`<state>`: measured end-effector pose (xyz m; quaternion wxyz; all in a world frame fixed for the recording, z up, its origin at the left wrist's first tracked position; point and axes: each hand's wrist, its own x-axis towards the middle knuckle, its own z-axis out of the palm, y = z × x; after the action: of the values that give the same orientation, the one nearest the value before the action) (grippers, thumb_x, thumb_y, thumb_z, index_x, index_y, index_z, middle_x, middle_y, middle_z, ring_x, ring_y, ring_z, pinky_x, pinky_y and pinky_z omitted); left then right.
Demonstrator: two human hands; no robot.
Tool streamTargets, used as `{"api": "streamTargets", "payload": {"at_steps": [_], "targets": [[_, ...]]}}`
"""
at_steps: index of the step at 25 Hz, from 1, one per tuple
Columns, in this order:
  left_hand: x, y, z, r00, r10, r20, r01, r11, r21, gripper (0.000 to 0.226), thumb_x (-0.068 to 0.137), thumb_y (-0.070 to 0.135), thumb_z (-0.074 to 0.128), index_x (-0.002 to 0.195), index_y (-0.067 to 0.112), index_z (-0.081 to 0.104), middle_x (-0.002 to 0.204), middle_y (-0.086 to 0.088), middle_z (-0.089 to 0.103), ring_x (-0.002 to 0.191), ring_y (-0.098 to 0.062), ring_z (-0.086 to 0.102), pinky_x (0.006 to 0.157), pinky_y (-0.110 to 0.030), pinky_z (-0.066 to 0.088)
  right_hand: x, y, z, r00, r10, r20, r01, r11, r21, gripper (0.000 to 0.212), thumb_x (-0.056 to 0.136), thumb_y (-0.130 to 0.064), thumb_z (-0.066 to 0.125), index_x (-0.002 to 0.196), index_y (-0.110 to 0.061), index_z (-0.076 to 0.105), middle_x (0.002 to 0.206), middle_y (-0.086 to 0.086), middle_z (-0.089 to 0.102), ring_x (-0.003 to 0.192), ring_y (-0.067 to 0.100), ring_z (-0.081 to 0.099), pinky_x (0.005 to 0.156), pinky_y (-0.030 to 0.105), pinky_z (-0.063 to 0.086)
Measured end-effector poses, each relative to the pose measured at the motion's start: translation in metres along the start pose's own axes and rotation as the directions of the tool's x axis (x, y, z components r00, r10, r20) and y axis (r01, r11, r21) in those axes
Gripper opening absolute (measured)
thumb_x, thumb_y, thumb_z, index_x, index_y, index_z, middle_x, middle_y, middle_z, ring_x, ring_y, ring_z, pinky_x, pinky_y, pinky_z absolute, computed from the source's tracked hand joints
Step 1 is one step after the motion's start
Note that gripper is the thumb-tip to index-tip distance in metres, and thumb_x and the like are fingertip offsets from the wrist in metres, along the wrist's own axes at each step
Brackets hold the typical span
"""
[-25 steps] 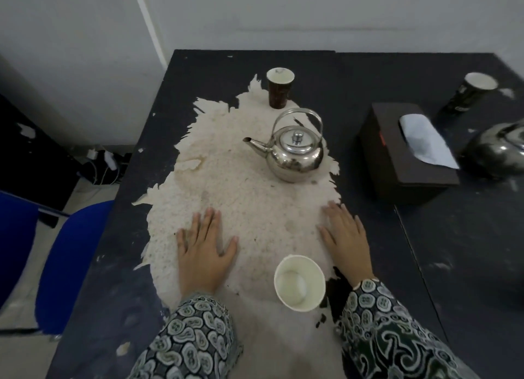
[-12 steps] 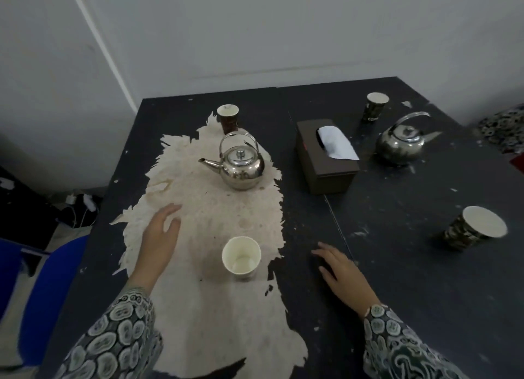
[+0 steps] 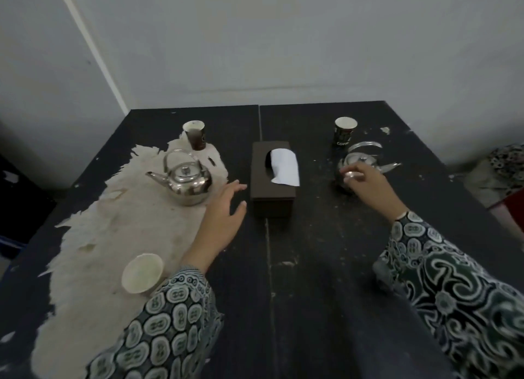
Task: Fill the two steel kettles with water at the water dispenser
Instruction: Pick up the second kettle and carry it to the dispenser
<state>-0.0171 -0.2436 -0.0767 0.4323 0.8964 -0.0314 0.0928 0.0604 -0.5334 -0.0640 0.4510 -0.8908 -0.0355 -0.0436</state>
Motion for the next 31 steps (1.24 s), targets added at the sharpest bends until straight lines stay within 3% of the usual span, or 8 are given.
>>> {"api": "streamTargets", "payload": {"at_steps": [4,6,9,13,16,20,25,31], "targets": [[0.04,0.011,0.071,0.984,-0.112,0.136,0.083,0.976,0.202,0.061,0.093,0.025,0.05,0.146,0.016,0.021,0.158,-0.001,0.01,0.146,-0.016,0.002,0.119,-0.037,0.01,0.041,0.028,-0.043,0.991,0.112,-0.074,-0.116,0.992,-0.044,0.025,0.085,-0.007,0.057,0.109,-0.002,0.06,0.117,0.016,0.061,0.11,0.025,0.055,0.091,0.029,0.039],[0.059,0.006,0.096,0.964,-0.165,0.209,0.085,0.934,0.346,0.07,0.094,0.031,0.047,0.148,0.013,0.006,0.159,-0.003,-0.002,0.146,-0.019,-0.008,0.118,-0.038,0.004,0.052,0.04,-0.05,0.983,0.153,-0.106,-0.159,0.986,-0.051,0.027,0.085,-0.009,0.056,0.112,-0.004,0.057,0.119,0.017,0.058,0.112,0.028,0.052,0.09,0.03,0.038],[0.075,-0.004,0.124,0.933,-0.237,0.269,0.072,0.859,0.507,0.078,0.094,0.041,0.042,0.148,0.014,-0.008,0.158,-0.003,-0.015,0.144,-0.023,-0.018,0.116,-0.042,-0.006,0.069,0.055,-0.053,0.99,0.043,-0.131,-0.072,0.972,-0.223,0.033,0.084,-0.009,0.054,0.116,-0.009,0.051,0.123,0.018,0.049,0.113,0.037,0.047,0.095,0.039,0.038],[0.08,-0.021,0.146,0.955,-0.213,0.209,0.046,0.798,0.601,0.096,0.087,0.054,0.046,0.144,0.016,-0.021,0.155,-0.002,-0.025,0.141,-0.025,-0.026,0.112,-0.042,-0.017,0.099,0.076,-0.056,0.99,-0.028,-0.138,-0.023,0.935,-0.354,0.045,0.081,-0.009,0.054,0.125,-0.012,0.043,0.132,0.016,0.043,0.119,0.039,0.038,0.098,0.051,0.035],[0.077,-0.031,0.155,0.969,-0.183,0.167,0.039,0.779,0.625,0.107,0.079,0.056,0.055,0.143,0.017,-0.022,0.155,-0.003,-0.025,0.14,-0.027,-0.027,0.11,-0.042,-0.02,0.118,0.093,-0.051,0.995,0.047,-0.09,-0.073,0.944,-0.323,0.036,0.087,-0.013,0.051,0.122,-0.013,0.045,0.128,0.016,0.046,0.118,0.039,0.042,0.099,0.053,0.037],[0.079,-0.033,0.16,0.973,-0.175,0.151,0.037,0.763,0.645,0.11,0.075,0.055,0.058,0.144,0.018,-0.019,0.155,-0.004,-0.024,0.14,-0.028,-0.027,0.11,-0.043,-0.021,0.137,0.1,-0.046,0.993,0.009,-0.118,-0.041,0.963,-0.266,0.015,0.089,-0.013,0.051,0.104,-0.009,0.052,0.113,0.018,0.055,0.103,0.036,0.052,0.088,0.044,0.041],[0.078,-0.03,0.157,0.967,-0.183,0.175,0.032,0.774,0.633,0.112,0.075,0.053,0.059,0.144,0.018,-0.021,0.154,-0.005,-0.026,0.14,-0.028,-0.028,0.108,-0.041,-0.023,0.146,0.097,-0.043,0.987,0.053,-0.149,-0.081,0.979,-0.187,0.01,0.085,-0.009,0.057,0.095,-0.008,0.058,0.107,0.019,0.062,0.099,0.034,0.055,0.087,0.043,0.043],[0.08,-0.021,0.13,0.925,-0.189,0.329,0.026,0.896,0.443,0.102,0.085,0.041,0.057,0.142,0.018,-0.025,0.153,-0.002,-0.031,0.14,-0.019,-0.027,0.109,-0.036,-0.018,0.127,0.064,-0.044,1.0,-0.022,0.002,0.022,0.971,-0.239,0.009,0.084,-0.014,0.062,0.084,-0.019,0.054,0.103,0.012,0.061,0.098,0.03,0.055,0.091,0.047,0.044]]}}
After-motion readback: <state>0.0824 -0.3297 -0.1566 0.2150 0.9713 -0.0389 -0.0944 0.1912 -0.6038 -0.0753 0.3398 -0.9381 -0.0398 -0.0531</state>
